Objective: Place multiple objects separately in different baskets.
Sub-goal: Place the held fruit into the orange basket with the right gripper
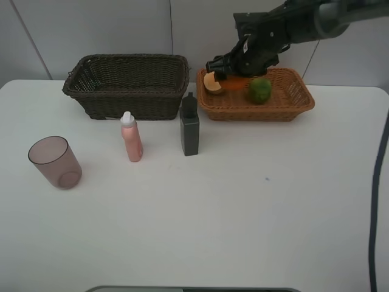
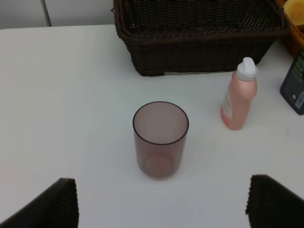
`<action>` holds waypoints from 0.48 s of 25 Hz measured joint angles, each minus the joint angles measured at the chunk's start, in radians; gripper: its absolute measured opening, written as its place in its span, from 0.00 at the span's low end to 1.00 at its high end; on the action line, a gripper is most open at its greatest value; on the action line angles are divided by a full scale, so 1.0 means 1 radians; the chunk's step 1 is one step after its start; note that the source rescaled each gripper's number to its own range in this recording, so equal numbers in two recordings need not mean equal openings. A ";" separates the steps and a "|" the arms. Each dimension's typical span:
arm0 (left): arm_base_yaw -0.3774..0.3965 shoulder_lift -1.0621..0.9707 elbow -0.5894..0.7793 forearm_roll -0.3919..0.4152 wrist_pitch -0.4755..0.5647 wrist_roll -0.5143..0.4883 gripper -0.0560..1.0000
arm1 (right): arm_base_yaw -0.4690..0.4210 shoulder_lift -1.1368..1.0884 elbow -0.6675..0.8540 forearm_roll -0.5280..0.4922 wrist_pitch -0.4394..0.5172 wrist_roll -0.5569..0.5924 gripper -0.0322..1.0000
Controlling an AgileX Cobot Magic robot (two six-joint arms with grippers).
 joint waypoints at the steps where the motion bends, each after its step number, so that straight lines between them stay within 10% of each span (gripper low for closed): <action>1: 0.000 0.000 0.000 0.000 0.000 0.000 0.92 | 0.000 0.006 0.000 -0.004 -0.004 0.000 0.58; 8: 0.000 0.000 0.000 0.000 0.000 0.000 0.92 | 0.000 0.041 0.000 -0.007 -0.005 0.001 0.58; 12: 0.000 0.000 0.000 0.000 0.000 0.000 0.92 | 0.000 0.041 0.000 -0.010 0.002 0.001 0.85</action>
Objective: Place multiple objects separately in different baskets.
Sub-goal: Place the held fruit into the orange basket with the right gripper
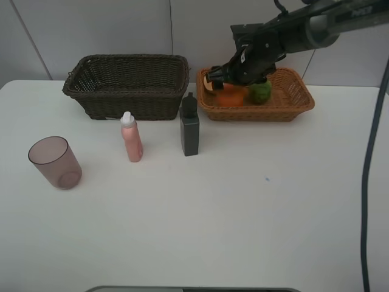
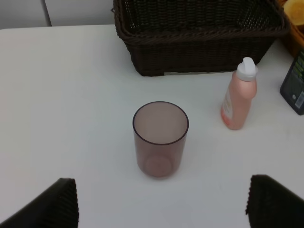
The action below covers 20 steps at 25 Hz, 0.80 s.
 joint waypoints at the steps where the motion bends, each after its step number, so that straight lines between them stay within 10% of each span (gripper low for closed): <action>1: 0.000 0.000 0.000 0.000 0.000 0.000 0.92 | 0.000 0.000 0.000 0.000 0.006 0.000 0.91; 10: 0.000 0.000 0.000 0.000 0.000 0.000 0.92 | 0.018 -0.103 0.000 0.000 0.124 0.000 1.00; 20: 0.000 0.000 0.000 0.000 0.000 0.000 0.92 | 0.106 -0.237 -0.021 0.104 0.498 -0.164 1.00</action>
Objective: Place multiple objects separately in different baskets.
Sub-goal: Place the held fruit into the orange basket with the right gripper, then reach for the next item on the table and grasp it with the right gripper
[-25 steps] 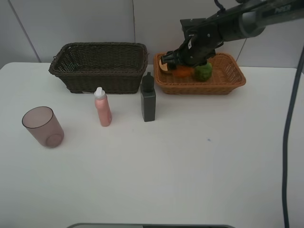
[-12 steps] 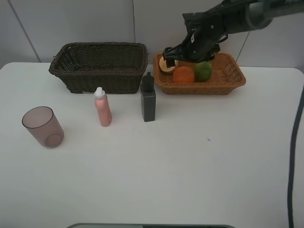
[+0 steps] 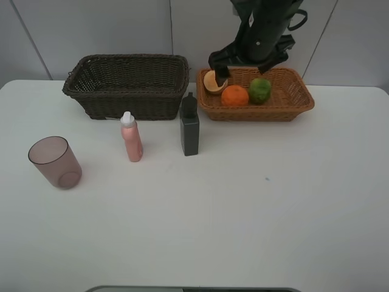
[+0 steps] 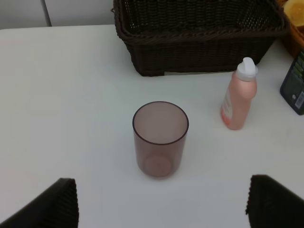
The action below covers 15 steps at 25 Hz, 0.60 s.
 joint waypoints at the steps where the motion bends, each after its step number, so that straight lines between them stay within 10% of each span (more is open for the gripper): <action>1: 0.000 0.000 0.000 0.000 0.000 0.000 0.92 | 0.013 -0.003 -0.013 0.020 0.034 -0.010 1.00; 15: 0.000 0.000 0.000 0.000 0.000 0.000 0.92 | 0.153 0.096 -0.247 0.199 0.253 0.007 1.00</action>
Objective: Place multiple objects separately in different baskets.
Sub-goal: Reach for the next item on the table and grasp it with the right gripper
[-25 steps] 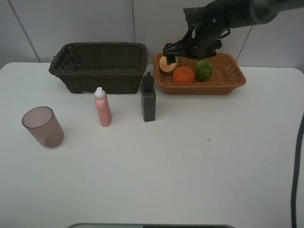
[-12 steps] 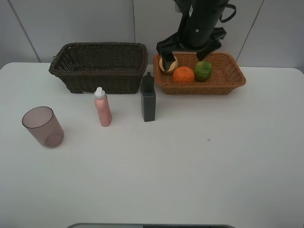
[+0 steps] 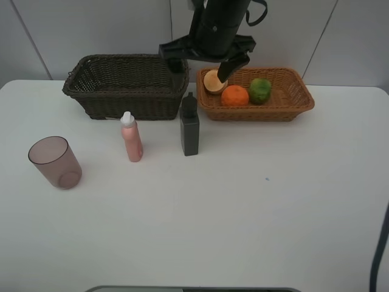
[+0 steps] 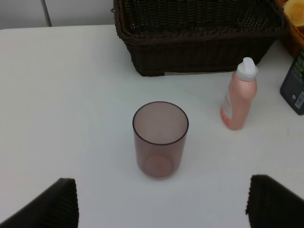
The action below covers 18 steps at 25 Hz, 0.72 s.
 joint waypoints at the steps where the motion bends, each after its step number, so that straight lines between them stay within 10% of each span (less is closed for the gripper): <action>1: 0.000 0.000 0.000 0.000 0.000 0.000 0.92 | 0.008 0.022 -0.028 0.002 0.015 0.000 1.00; 18: 0.000 0.000 0.000 0.000 0.000 0.000 0.92 | 0.021 0.217 -0.106 -0.056 0.020 0.086 1.00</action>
